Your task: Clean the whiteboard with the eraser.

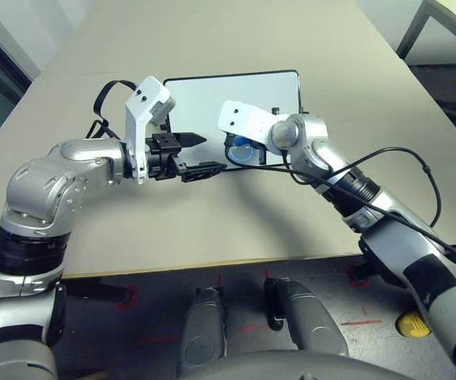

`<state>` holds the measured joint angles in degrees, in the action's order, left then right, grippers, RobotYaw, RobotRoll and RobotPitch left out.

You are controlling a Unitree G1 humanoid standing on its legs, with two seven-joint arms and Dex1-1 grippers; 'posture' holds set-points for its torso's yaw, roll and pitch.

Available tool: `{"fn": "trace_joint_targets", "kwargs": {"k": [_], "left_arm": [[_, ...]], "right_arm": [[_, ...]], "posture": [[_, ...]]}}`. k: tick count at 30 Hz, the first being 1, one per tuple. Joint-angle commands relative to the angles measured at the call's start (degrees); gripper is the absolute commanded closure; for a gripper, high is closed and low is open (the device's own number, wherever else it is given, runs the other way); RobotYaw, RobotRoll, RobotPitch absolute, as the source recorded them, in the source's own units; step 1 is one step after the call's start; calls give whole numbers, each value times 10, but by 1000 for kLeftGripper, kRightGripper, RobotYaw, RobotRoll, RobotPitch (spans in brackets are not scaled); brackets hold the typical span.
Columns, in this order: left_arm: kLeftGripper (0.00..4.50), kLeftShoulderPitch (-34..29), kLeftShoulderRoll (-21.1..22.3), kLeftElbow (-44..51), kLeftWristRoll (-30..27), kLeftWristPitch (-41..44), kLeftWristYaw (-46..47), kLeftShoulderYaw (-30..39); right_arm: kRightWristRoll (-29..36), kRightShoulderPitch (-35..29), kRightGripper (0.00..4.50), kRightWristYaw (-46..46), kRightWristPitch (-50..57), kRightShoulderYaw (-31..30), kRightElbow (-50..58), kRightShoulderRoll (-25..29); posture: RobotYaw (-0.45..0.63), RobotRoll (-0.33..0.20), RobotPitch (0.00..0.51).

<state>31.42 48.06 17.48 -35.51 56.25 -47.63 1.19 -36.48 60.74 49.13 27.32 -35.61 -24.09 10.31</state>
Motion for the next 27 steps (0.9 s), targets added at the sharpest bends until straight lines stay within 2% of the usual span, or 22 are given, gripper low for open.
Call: {"fn": "trace_joint_targets", "kwargs": {"k": [1, 4, 14, 27], "left_arm": [[0, 4, -2, 1, 3, 0, -2, -10], [0, 4, -3, -3, 6, -4, -4, -11], [0, -1, -1, -15, 11, -18, -15, -16], [0, -3, 1, -19, 18, -20, -24, -16]], "right_arm": [[3, -9, 3712, -9, 4, -3, -41, -6], [0, -14, 3712, -9, 1, -2, -43, 0], [-12, -81, 3715, 17, 19, 9, 21, 105], [-5, -101, 3717, 32, 32, 32, 59, 165]], "posture": [[-24, 0, 172], [-24, 0, 173], [-54, 0, 179], [-48, 0, 188]]}}
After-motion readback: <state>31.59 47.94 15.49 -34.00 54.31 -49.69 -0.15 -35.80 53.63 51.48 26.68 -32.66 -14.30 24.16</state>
